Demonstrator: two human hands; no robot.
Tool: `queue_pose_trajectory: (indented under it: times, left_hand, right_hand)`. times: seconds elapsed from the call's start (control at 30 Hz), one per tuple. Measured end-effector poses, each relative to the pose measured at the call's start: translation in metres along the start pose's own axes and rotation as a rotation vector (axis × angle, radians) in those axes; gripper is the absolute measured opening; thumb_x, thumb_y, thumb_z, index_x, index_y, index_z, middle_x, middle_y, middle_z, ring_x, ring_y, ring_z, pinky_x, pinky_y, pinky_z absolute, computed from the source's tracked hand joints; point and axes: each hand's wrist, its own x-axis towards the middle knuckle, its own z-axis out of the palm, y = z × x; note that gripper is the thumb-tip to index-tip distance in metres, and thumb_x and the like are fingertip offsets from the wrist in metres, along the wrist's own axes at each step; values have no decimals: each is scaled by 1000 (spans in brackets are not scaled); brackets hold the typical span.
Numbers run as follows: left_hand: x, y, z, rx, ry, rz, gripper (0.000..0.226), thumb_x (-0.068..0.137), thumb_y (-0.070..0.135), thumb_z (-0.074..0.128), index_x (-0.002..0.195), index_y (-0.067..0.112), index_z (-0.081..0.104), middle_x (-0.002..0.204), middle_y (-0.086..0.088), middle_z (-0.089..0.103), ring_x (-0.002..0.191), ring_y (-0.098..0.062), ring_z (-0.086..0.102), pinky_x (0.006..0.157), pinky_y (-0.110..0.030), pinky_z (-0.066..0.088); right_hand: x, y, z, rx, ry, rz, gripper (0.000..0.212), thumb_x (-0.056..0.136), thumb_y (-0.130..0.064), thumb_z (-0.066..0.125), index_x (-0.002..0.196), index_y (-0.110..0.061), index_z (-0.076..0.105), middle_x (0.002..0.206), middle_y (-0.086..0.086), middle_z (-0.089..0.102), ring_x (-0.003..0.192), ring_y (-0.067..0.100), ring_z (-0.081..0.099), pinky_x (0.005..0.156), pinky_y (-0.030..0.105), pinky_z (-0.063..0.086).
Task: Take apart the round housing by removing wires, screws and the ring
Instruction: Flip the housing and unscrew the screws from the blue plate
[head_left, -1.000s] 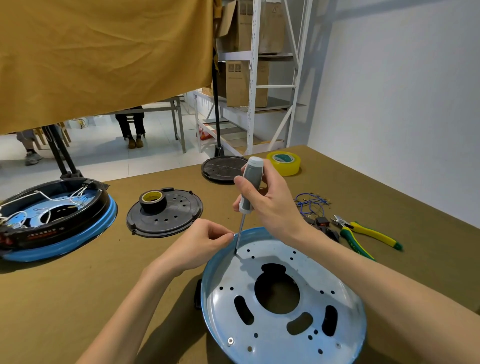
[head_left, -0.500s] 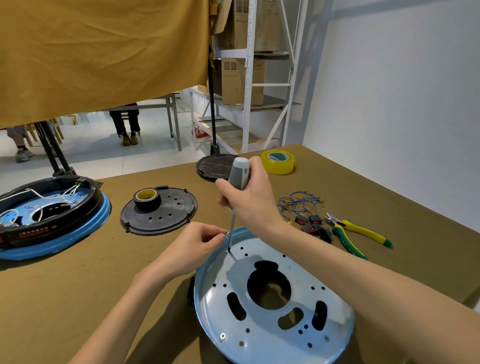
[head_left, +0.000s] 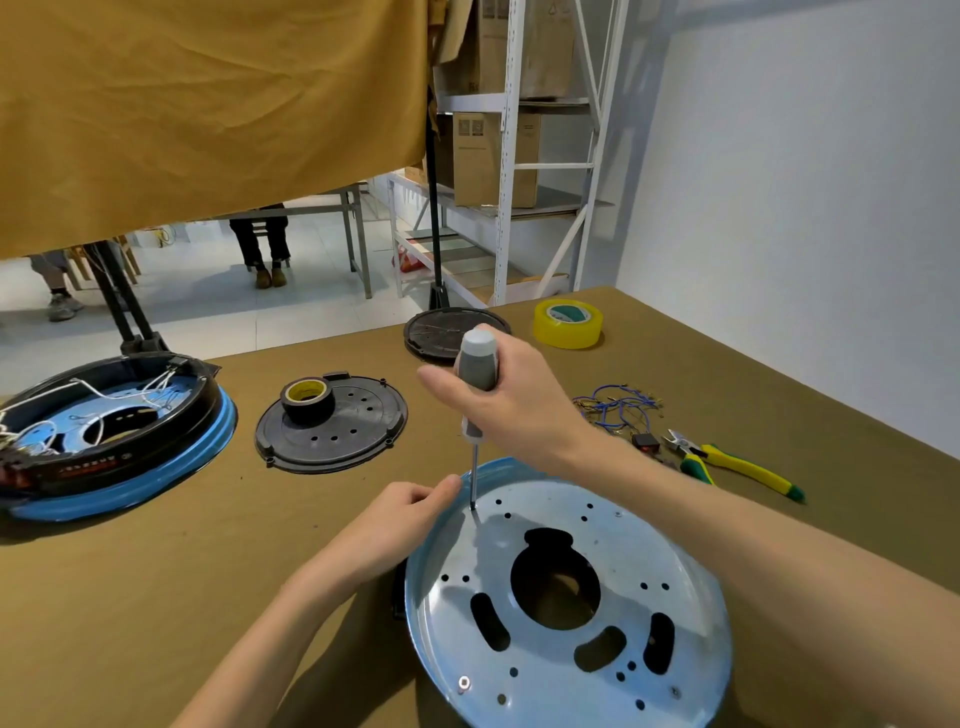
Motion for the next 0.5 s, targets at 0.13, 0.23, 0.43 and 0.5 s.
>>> queue_pose_trajectory:
  times: [0.13, 0.23, 0.43, 0.5]
  left_hand:
    - [-3, 7, -3, 85, -94, -49, 42, 102, 54, 49, 87, 23, 72, 72, 8, 60, 65, -8, 54, 63, -23, 40]
    - [-7, 12, -2, 161, -100, -24, 31, 106, 34, 45, 83, 16, 56, 75, 4, 59, 69, -11, 54, 65, -25, 38]
    - [-13, 31, -7, 5, 57, -1, 30, 110, 27, 39, 85, 14, 50, 79, -10, 50, 73, -19, 46, 69, -32, 32]
    - [-14, 34, -14, -148, 140, -28, 33, 109, 29, 43, 93, 6, 61, 82, -12, 60, 74, -22, 55, 70, -34, 38]
  right_hand:
    - [8, -13, -25, -449, -22, -155, 43, 83, -54, 78, 96, -22, 52, 77, -9, 59, 66, 8, 56, 57, 18, 44]
    - [7, -20, -33, -673, -84, -190, 44, 89, -63, 65, 100, -24, 48, 76, -5, 64, 64, 13, 62, 56, 31, 57]
    - [6, -37, -52, -572, -29, -227, 34, 94, -52, 66, 88, -23, 49, 66, -14, 56, 54, 4, 52, 48, 16, 38]
    - [5, -40, -59, -474, 5, -214, 31, 94, -45, 70, 90, -19, 53, 66, -16, 58, 55, 2, 56, 51, 15, 40]
